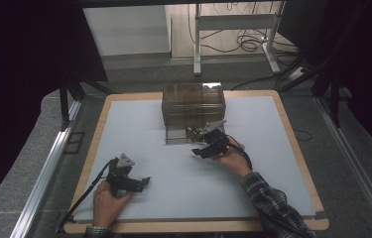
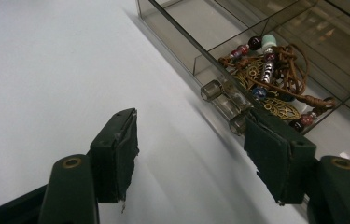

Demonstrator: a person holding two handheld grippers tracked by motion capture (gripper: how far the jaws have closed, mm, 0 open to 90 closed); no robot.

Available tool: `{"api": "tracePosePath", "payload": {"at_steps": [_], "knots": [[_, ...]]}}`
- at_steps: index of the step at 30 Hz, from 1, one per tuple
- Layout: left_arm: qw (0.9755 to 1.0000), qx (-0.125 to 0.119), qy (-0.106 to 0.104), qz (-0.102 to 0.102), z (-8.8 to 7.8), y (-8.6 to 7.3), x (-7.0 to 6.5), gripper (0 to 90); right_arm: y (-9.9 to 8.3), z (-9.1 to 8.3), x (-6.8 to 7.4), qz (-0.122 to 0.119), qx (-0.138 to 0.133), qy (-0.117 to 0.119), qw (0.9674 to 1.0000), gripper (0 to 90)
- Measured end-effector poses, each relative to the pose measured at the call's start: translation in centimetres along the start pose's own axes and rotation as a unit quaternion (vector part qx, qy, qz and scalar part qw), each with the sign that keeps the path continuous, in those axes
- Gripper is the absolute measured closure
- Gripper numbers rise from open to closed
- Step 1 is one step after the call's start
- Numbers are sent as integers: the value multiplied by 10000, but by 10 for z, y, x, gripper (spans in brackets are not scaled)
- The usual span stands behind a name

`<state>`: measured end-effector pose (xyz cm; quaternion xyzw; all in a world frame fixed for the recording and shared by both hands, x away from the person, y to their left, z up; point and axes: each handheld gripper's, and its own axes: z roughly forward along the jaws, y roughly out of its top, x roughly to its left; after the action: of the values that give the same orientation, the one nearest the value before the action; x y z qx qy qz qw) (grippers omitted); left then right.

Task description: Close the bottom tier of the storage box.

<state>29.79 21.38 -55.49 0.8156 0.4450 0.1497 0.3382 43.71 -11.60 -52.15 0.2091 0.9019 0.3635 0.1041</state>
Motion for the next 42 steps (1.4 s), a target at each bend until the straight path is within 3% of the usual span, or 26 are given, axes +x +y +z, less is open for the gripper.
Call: {"api": "tracePosePath", "payload": {"at_steps": [11, 42], "knots": [[10000, -4, 3, -5, 0, 0, 0, 0, -2, 0, 0, 45, 111, -15, 9999, 344], [10000, -1, 0, -3, 0, 0, 0, 0, 3, 9, -8, 43, 22, -74, 10000, 339]]}}
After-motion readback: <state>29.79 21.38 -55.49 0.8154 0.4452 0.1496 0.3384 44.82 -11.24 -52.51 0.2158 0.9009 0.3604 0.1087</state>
